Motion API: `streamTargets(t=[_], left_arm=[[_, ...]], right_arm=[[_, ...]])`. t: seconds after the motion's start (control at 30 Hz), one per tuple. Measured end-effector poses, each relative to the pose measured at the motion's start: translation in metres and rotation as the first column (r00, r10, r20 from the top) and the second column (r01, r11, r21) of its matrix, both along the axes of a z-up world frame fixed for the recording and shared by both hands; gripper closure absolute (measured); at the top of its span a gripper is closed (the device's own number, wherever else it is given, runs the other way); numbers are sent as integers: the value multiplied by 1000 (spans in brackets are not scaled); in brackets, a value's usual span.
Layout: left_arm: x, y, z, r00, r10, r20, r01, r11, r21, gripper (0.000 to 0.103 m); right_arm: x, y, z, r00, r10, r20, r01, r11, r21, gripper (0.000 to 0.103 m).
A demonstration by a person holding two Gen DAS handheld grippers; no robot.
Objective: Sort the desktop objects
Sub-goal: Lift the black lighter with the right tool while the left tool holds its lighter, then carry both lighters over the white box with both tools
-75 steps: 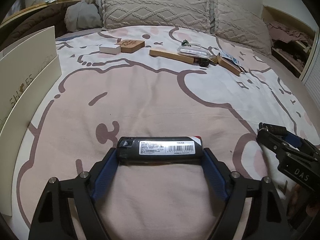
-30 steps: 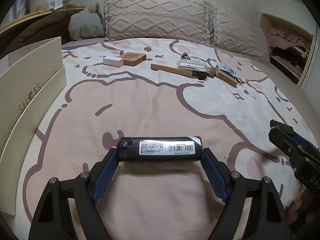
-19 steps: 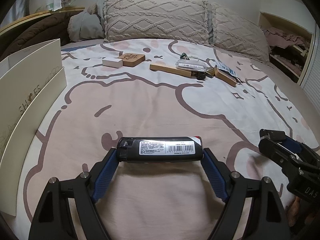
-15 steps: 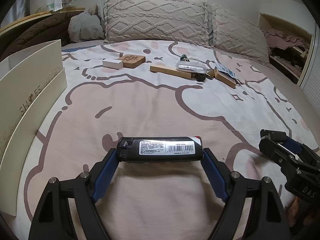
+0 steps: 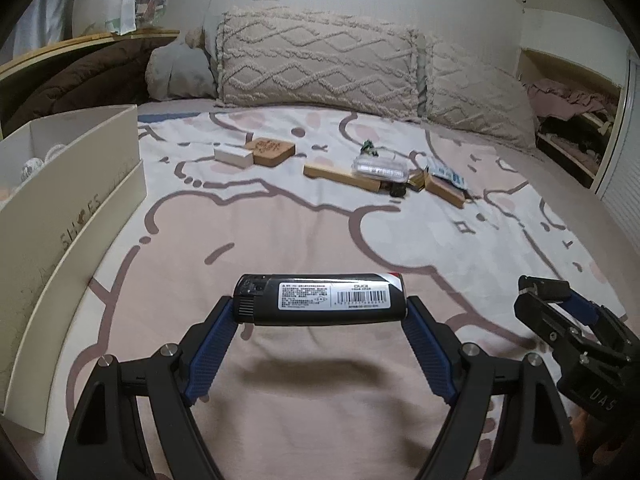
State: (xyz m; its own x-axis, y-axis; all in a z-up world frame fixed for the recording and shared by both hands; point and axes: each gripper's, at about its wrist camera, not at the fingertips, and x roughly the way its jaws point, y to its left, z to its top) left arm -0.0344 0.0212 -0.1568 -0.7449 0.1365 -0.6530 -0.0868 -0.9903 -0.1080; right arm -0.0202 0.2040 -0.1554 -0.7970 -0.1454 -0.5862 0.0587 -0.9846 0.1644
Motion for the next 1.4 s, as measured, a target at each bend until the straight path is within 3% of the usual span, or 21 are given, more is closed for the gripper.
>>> streamTargets(t=[0.73,1.1,1.4], left_arm=[[10,13,79,986,-32,-165,31,1000,-5,20],[8,22,120,966,-54,-253,60,998,14,20],[-3,3,153,950,-27,-312,39,999,32,20]], right_arm=[[6,10,83,984,-23,-176,24,1000,2,22],[5,5,114,973,-12,-230,21,999,37,22],[-7,-4,149,962,7,-273,2,999,34,22]])
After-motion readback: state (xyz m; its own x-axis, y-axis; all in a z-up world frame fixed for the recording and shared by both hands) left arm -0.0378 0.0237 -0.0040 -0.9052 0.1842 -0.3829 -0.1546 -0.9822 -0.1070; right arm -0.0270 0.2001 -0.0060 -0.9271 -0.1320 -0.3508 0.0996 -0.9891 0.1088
